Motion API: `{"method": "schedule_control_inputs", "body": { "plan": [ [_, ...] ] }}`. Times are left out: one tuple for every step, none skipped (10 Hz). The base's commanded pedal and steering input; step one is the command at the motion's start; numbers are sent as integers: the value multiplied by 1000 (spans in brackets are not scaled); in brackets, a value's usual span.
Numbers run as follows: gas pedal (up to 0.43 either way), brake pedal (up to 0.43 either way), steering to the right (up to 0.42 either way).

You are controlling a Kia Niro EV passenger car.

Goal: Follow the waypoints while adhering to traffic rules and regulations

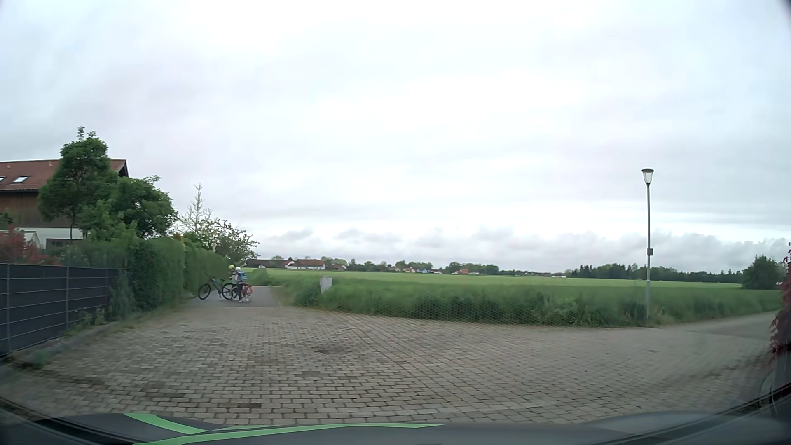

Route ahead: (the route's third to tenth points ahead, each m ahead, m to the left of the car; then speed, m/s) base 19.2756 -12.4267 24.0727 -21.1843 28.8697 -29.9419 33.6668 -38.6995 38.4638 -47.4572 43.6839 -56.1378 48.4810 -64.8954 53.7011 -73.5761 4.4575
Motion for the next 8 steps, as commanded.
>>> {"method": "schedule_control_inputs", "body": {
  "plan": [
    [28,0,324],
    [28,0,345],
    [28,0,365],
    [28,0,380],
    [28,0,394],
    [28,0,405],
    [39,0,415],
    [39,0,420]
  ]
}}
